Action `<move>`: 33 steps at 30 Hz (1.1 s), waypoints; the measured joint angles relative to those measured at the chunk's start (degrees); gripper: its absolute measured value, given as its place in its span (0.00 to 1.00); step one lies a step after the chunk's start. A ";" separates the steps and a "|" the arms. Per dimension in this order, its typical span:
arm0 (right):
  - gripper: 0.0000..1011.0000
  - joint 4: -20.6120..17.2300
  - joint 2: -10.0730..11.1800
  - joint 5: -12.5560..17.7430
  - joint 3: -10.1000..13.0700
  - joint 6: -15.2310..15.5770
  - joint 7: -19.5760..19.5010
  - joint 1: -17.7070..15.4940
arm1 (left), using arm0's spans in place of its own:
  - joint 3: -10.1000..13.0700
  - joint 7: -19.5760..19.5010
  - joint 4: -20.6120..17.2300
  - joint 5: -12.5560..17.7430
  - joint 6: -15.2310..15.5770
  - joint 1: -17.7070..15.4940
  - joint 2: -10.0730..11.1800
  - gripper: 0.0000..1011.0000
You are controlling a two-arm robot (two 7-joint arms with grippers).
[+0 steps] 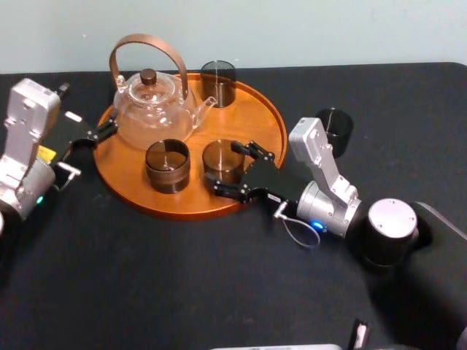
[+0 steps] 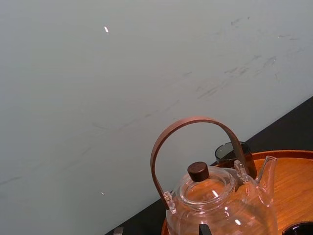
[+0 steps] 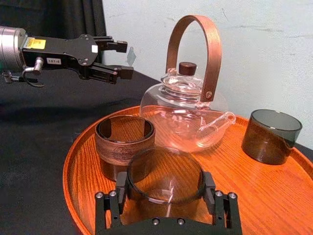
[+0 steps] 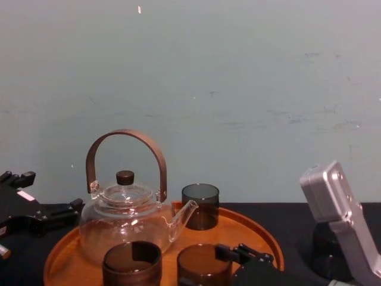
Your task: Pick up the glass from the table and place it on the tray.
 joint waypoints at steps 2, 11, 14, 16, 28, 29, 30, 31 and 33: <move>0.97 -0.01 0.00 0.00 0.01 0.00 -0.01 0.00 | 0.00 0.00 0.00 0.00 0.00 0.00 0.00 0.99; 0.99 -0.06 0.03 0.27 0.15 0.26 0.07 -0.10 | 0.00 0.00 0.00 0.00 0.00 0.00 0.00 0.99; 0.99 -0.46 0.21 0.62 0.27 1.17 0.16 -0.34 | 0.00 0.00 0.00 0.00 0.00 0.00 0.00 0.99; 0.99 -1.27 0.51 0.66 0.29 2.21 -0.06 -0.70 | 0.00 0.00 0.00 0.00 0.00 0.00 0.00 0.99; 0.99 -8.63 3.59 0.82 0.49 6.92 -1.90 -4.67 | 0.00 0.00 0.00 0.00 0.00 0.00 0.00 0.99; 0.99 -9.28 3.86 0.85 0.58 7.10 -2.10 -5.04 | 0.00 0.00 0.00 0.00 0.00 0.00 0.00 0.99; 0.99 -10.36 4.37 0.90 0.77 7.41 -2.48 -5.75 | 0.00 0.00 0.00 0.00 0.00 0.00 0.00 0.99; 0.99 -10.90 4.65 0.91 0.86 7.57 -2.70 -6.11 | 0.00 0.00 0.00 0.00 0.00 0.00 0.00 0.99; 0.99 -12.79 5.44 0.95 1.25 8.02 -3.41 -7.28 | 0.00 0.00 0.00 0.00 0.00 0.00 0.00 0.99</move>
